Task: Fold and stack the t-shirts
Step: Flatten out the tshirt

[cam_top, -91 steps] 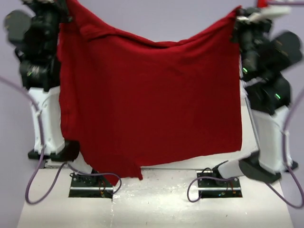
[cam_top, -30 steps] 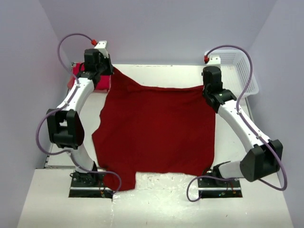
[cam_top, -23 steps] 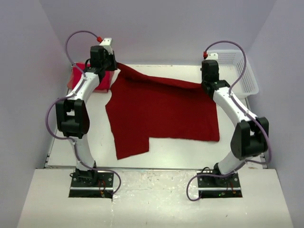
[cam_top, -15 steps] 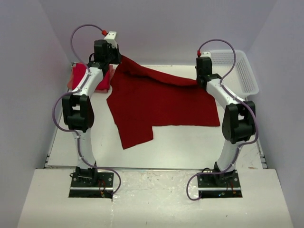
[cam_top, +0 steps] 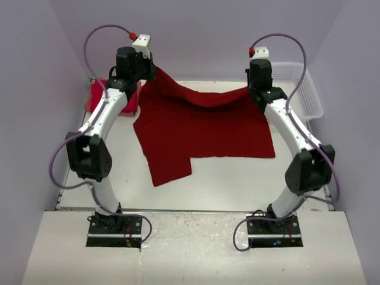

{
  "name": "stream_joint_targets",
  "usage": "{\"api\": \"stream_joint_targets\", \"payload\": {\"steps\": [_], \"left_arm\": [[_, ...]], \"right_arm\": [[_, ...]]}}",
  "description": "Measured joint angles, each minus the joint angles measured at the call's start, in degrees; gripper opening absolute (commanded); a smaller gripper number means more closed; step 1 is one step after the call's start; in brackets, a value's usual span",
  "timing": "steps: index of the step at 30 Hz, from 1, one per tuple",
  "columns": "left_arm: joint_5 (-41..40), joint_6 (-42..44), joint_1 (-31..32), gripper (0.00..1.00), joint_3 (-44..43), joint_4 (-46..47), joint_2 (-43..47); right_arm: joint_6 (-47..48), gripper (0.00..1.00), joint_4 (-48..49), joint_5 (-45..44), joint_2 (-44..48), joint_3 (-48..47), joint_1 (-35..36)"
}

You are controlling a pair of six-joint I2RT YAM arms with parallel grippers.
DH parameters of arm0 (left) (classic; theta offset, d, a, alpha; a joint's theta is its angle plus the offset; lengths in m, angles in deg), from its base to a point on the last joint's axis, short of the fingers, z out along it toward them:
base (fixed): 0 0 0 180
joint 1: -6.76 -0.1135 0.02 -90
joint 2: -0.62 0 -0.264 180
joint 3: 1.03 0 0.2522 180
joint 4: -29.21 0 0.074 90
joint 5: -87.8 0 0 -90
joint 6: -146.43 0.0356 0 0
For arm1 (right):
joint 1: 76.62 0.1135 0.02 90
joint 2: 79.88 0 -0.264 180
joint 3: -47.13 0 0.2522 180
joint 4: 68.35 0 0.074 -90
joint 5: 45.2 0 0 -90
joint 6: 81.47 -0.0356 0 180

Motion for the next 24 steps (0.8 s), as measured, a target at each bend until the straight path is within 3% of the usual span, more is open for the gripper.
{"api": "stream_joint_targets", "payload": {"steps": [7, 14, 19, 24], "left_arm": [[-2.1, -0.4, 8.2, 0.00, -1.2, -4.3, 26.4], [-3.3, -1.8, 7.6, 0.00, -8.5, -6.6, 47.7], [-3.3, -2.0, 7.6, 0.00, -20.9, -11.9, 50.3], [-3.2, -2.0, 7.6, 0.00, -29.6, -16.5, 47.4]], "right_arm": [[3.6, 0.00, -2.0, -4.2, 24.7, -2.8, 17.8], [6.6, 0.00, -4.5, -13.8, 39.7, -8.4, 34.0], [11.4, 0.00, -4.8, -24.0, 42.5, -11.2, 49.6], [19.2, 0.00, -0.4, -32.4, 41.0, -9.8, 57.7]]}}
